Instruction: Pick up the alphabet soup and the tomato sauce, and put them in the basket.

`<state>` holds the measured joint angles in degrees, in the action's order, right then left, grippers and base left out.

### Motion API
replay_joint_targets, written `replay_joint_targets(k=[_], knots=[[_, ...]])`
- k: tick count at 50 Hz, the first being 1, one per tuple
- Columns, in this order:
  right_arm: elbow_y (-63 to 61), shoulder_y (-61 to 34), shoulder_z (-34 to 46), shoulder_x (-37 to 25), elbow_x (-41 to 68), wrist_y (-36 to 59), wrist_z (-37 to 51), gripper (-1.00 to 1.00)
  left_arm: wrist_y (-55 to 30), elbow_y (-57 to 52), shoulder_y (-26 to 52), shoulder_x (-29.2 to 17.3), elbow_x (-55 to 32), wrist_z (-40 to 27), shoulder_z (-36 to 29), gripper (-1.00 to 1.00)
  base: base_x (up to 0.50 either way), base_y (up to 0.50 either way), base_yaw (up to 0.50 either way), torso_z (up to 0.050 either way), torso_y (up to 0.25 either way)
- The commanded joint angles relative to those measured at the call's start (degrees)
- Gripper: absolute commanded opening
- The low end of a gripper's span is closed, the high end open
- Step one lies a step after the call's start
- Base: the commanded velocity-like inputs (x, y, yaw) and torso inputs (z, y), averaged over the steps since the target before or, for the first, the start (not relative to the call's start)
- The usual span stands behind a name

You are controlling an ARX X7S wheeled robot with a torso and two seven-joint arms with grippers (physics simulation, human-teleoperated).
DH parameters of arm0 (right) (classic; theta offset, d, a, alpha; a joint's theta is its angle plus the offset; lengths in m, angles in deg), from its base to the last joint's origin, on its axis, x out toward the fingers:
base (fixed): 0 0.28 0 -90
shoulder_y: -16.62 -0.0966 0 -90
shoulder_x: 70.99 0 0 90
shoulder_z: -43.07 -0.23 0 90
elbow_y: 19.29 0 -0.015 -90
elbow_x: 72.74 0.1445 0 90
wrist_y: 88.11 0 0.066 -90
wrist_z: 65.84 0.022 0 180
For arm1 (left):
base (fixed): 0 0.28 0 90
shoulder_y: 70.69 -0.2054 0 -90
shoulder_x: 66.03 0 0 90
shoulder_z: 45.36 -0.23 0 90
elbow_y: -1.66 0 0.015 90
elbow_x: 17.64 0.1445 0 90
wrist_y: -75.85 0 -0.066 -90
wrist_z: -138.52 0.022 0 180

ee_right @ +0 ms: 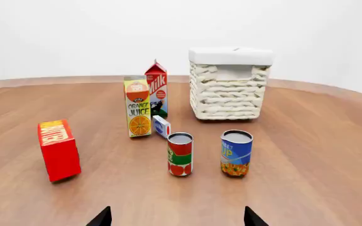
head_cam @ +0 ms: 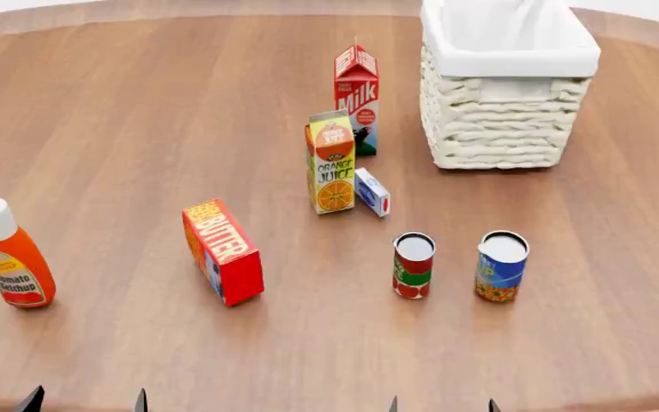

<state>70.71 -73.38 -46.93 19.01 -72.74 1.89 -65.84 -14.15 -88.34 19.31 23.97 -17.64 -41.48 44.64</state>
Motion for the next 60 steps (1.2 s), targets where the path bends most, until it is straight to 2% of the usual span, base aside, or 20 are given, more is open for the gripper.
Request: replay_joint_targets(k=[1, 3, 5, 14, 16, 18, 25, 28, 34, 43, 47, 50, 60], knots=[[0.0, 0.0, 0.72, -0.54, 0.0, 0.0, 0.72, 1.0, 0.0, 0.0, 0.0, -0.57, -0.56, -0.64, -0.64, 1.0, 0.0, 0.0, 0.0, 0.0, 0.0], [1.13, -0.27, 1.2, -0.96, 0.82, -0.67, 0.62, 1.0, -0.15, 0.74, 0.52, -1.15, 1.09, -2.25, -0.88, 1.0, 0.0, 0.0, 0.0, 0.0, 0.0], [1.84, -0.27, 1.54, -1.34, 1.54, -1.33, 1.34, 1.0, 3.87, 2.69, 0.5, -1.38, 1.49, -4.07, -1.38, 1.0, 0.0, 0.0, 0.0, 0.0, 0.0], [0.18, 0.04, 2.71, -3.98, 1.53, -2.56, 2.51, 1.0, 2.81, 1.61, 3.65, -2.94, -0.81, -5.44, -1.79, 1.0, 0.0, 0.0, 0.0, 0.0, 0.0], [-3.48, -0.34, 2.63, -4.74, 0.96, -0.21, 3.01, 1.0, 1.03, -1.44, 4.58, -3.46, -3.18, -4.72, -1.03, 1.0, 0.0, 0.0, 0.0, 0.0, 0.0], [-9.85, -1.55, 2.58, -6.12, -1.45, 5.98, 3.99, 1.0, -8.01, -8.89, 6.36, -4.58, -9.33, -2.52, 0.35, 1.0, 0.0, 0.0, 0.0, 0.0, 0.0], [-29.79, -9.1, 1.32, -10.17, -2.72, 21.94, 2.33, 1.0, -12.37, -23.41, 13.22, -6.48, -9.38, -7.23, 3.58, 1.0, 0.0, 0.0, 0.0, 0.0, 0.0], [-39.4, -12.94, 1.26, -11.51, -3.79, 30.26, 1.46, 1.0, -17.64, -30.33, 15.79, -7.54, -11.89, -8.31, 4.98, 1.0, 0.0, 0.0, 0.0, 0.0, 0.0], [-47.32, -15.24, 2.4, -12.44, -5.12, 36.64, 1.05, 1.0, -19.94, -36.69, 16.22, -8.4, -13.99, -8.96, 5.85, 1.0, 0.0, 0.0, 0.0, 0.0, 0.0], [-49.52, -15.8, 4.49, -12.46, -5.51, 37.64, 1.14, 1.0, -16.1, -36.82, 13.86, -8.53, -14.86, -7.65, 5.1, 1.0, 0.0, 0.0, 0.0, 0.019, 0.0], [-48.07, -14.77, 4.99, -12.59, -5.57, 35.14, 1.66, 1.0, -16.41, -36.62, 13.94, -8.76, -15.41, -7.87, 5.22, 1.0, 0.0, 0.0, 0.0, 0.05, 0.0], [-49.71, -16.1, 5.22, -12.48, -5.52, 37.8, 1.38, 1.0, -16.58, -36.84, 13.8, -8.97, -15.69, -8.02, 5.21, 1.0, 0.0, 0.0, 0.0, 0.05, 0.0], [-49.51, -15.87, 6.07, -12.8, -5.59, 37.55, 1.7, 1.0, -17.74, -37.97, 13.87, -9.36, -17.06, -8.78, 5.12, 1.0, 0.0, 0.0, 0.0, 0.05, 0.0]])
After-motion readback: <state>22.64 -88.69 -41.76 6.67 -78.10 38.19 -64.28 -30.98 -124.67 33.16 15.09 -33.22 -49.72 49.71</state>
